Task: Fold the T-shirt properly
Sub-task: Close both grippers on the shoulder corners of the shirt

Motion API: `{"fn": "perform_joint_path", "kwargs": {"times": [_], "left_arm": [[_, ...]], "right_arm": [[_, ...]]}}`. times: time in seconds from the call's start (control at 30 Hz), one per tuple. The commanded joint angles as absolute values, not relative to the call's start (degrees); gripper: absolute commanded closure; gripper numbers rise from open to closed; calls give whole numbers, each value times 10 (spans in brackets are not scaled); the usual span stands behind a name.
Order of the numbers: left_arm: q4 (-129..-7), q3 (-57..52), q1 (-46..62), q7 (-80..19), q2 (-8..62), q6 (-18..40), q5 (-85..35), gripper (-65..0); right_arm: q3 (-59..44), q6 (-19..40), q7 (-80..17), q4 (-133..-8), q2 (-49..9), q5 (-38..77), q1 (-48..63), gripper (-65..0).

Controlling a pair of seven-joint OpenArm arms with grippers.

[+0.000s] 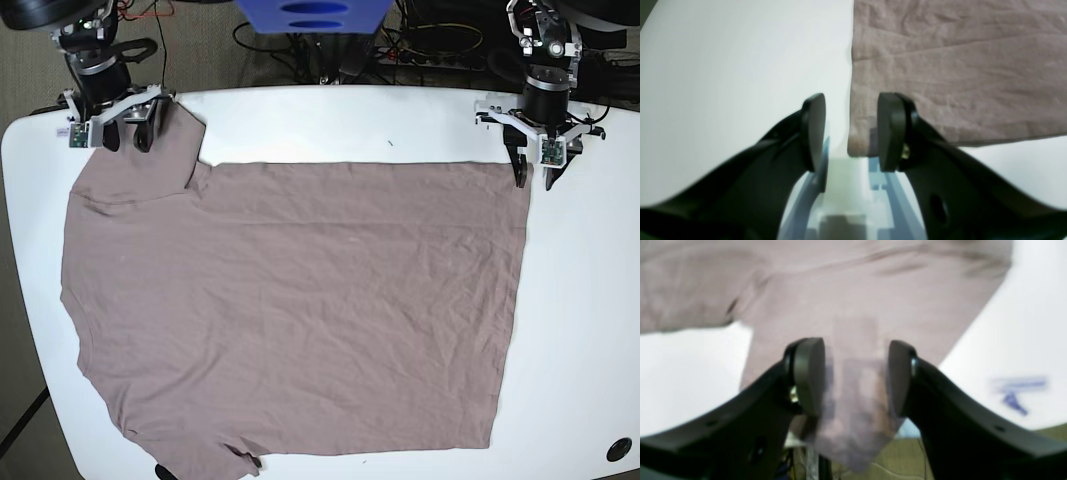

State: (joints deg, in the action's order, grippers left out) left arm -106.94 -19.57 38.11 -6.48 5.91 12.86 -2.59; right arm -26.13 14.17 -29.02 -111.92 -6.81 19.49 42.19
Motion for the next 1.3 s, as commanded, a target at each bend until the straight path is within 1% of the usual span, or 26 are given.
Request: {"fn": "perform_joint_path", "kwargs": {"times": [0.0, 0.23, 0.43, 0.77, 1.1, 1.27], "left_arm": [[-1075, -198, 394, -51, 66, 124, -30, -264], [-1074, -199, 393, -53, 68, 125, -34, -277], [-1073, -199, 387, -58, 67, 128, -33, -288], [-1077, -200, 391, -57, 66, 125, -23, -261], [-1078, -200, 386, -59, 63, 127, -21, -253], [-1075, -201, 387, -63, 64, 127, -42, -273]], "right_arm": [[-270, 149, -283, -1128, -71, 194, 427, -305], [-267, 150, -285, -1124, -71, 189, 428, -305], [-268, 148, -288, -1126, -70, 219, 436, -305], [-275, 150, -307, -1109, -70, 256, 436, -310], [-271, 152, -304, -1085, -70, 240, 432, -307], [-270, 152, -306, -1084, -70, 232, 431, -309]]}}
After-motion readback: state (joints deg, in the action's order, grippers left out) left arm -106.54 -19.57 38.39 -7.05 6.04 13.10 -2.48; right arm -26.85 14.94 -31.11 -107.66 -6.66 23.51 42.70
